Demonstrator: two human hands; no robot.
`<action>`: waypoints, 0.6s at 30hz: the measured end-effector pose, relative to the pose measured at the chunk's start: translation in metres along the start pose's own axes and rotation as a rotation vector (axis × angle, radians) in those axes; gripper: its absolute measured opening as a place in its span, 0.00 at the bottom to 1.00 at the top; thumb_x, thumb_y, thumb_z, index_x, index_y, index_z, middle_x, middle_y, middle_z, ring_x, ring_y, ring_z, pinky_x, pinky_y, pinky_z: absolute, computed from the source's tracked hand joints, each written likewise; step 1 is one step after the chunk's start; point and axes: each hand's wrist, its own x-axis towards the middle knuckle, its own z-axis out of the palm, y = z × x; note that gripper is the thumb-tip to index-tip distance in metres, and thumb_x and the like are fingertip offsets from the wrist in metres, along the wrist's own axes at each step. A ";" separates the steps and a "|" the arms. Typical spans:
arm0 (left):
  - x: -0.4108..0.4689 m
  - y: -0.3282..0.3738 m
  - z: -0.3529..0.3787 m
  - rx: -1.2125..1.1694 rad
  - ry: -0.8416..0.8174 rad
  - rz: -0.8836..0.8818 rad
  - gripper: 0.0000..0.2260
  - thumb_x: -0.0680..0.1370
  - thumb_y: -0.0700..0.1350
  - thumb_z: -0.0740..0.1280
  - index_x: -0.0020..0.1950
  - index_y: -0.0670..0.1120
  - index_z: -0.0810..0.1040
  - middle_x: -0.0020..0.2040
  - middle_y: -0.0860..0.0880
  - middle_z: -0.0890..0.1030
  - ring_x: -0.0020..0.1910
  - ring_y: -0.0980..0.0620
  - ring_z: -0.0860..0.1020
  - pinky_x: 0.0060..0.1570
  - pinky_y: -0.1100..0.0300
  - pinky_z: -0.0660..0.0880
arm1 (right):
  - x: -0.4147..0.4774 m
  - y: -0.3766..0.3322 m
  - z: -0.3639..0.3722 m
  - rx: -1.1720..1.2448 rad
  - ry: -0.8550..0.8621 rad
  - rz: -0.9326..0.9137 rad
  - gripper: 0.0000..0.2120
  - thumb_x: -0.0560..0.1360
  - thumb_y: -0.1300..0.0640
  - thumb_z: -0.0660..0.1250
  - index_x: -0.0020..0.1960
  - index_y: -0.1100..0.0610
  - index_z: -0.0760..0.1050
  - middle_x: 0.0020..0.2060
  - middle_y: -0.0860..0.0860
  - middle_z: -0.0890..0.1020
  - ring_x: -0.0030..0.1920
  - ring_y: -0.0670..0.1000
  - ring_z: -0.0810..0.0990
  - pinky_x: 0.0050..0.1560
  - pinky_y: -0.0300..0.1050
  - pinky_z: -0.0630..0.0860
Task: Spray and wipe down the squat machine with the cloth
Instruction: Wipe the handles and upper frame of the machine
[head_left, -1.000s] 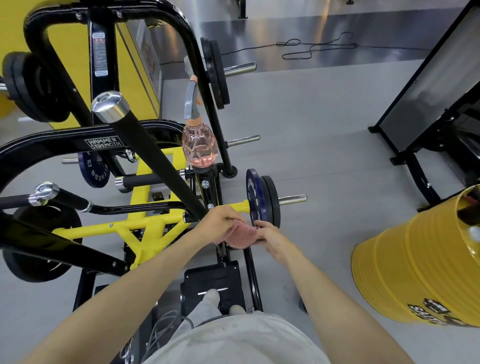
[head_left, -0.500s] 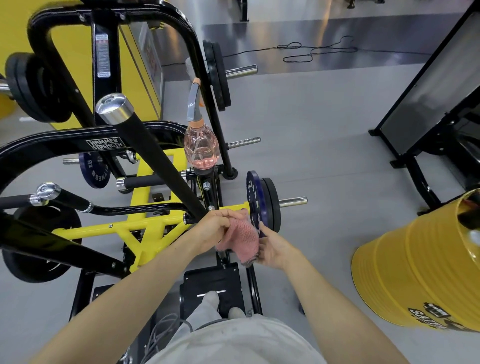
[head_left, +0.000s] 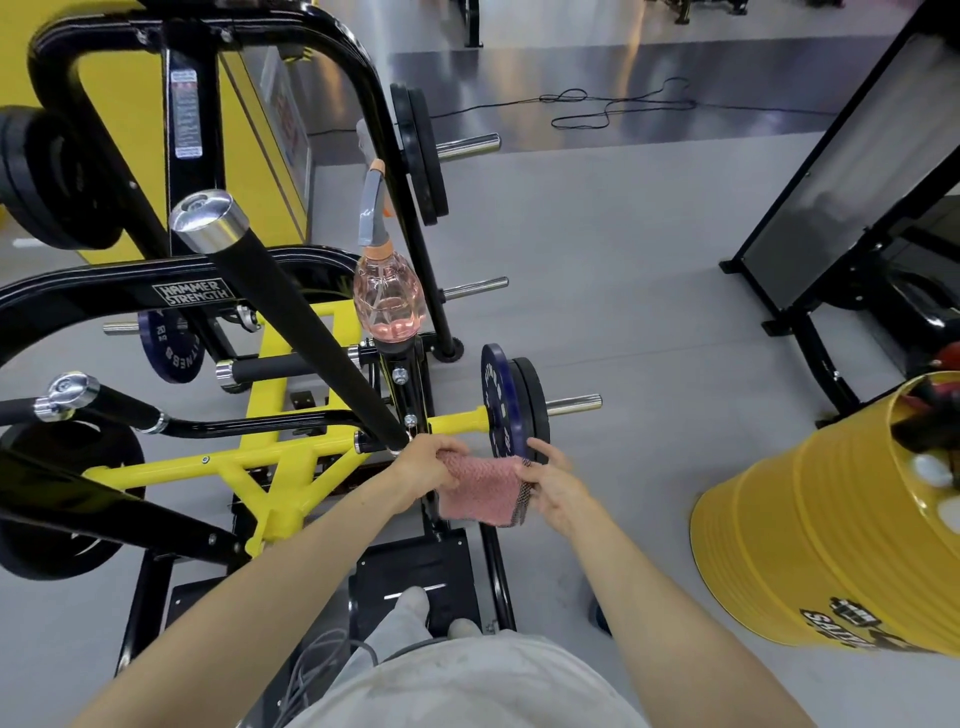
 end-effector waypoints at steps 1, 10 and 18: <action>0.000 0.001 0.001 0.048 0.003 0.002 0.24 0.69 0.26 0.70 0.62 0.43 0.78 0.62 0.46 0.73 0.60 0.48 0.72 0.53 0.60 0.72 | 0.000 -0.002 0.000 -0.094 0.006 -0.037 0.21 0.72 0.73 0.67 0.57 0.52 0.77 0.59 0.60 0.79 0.53 0.55 0.78 0.50 0.49 0.77; 0.002 0.004 0.008 0.408 0.145 0.180 0.21 0.74 0.25 0.58 0.62 0.41 0.79 0.52 0.47 0.77 0.55 0.52 0.72 0.51 0.66 0.66 | -0.009 -0.012 0.004 -0.698 0.137 -0.370 0.22 0.68 0.71 0.72 0.61 0.59 0.79 0.56 0.53 0.80 0.56 0.52 0.78 0.56 0.39 0.73; 0.007 0.012 0.004 0.441 0.174 0.222 0.14 0.76 0.30 0.61 0.57 0.41 0.80 0.54 0.44 0.80 0.56 0.46 0.76 0.54 0.59 0.69 | -0.016 -0.025 -0.003 -0.798 0.260 -0.530 0.07 0.69 0.68 0.71 0.42 0.58 0.82 0.42 0.50 0.77 0.44 0.51 0.78 0.41 0.37 0.71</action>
